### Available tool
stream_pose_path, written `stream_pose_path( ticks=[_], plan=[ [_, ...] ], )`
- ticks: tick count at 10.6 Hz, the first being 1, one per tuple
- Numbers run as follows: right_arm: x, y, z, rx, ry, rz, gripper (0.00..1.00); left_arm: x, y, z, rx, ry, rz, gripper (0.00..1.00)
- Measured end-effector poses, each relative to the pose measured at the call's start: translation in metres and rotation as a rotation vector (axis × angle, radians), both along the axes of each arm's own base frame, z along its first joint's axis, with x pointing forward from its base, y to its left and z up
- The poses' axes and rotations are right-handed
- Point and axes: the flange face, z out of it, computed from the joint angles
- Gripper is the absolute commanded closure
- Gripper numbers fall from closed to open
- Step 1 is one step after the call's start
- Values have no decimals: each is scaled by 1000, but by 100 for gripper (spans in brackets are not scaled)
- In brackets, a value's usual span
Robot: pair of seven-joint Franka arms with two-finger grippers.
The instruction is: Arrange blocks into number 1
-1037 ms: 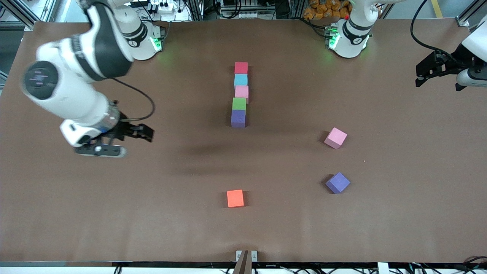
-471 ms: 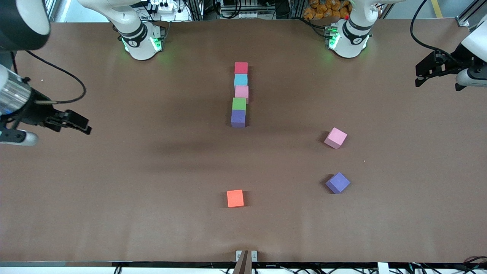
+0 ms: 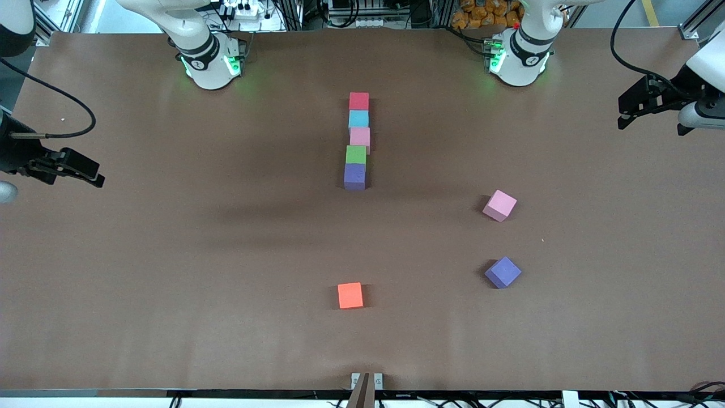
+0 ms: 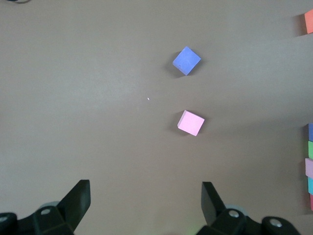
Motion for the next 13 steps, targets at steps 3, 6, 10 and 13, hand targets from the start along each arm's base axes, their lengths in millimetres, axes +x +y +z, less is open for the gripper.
stream_pose_path(
  ticks=[3,6,10,13],
  plan=[
    [-1,-27,-1,-25,5,4,0,0,0,0,0,0,0,0],
    [-1,-28,-3,-28,13,7,0,0,0,0,0,0,0,0],
    [0,-28,-4,-28,16,7,0,0,0,0,0,0,0,0],
    [0,-28,-5,-29,16,7,0,0,0,0,0,0,0,0]
  ],
)
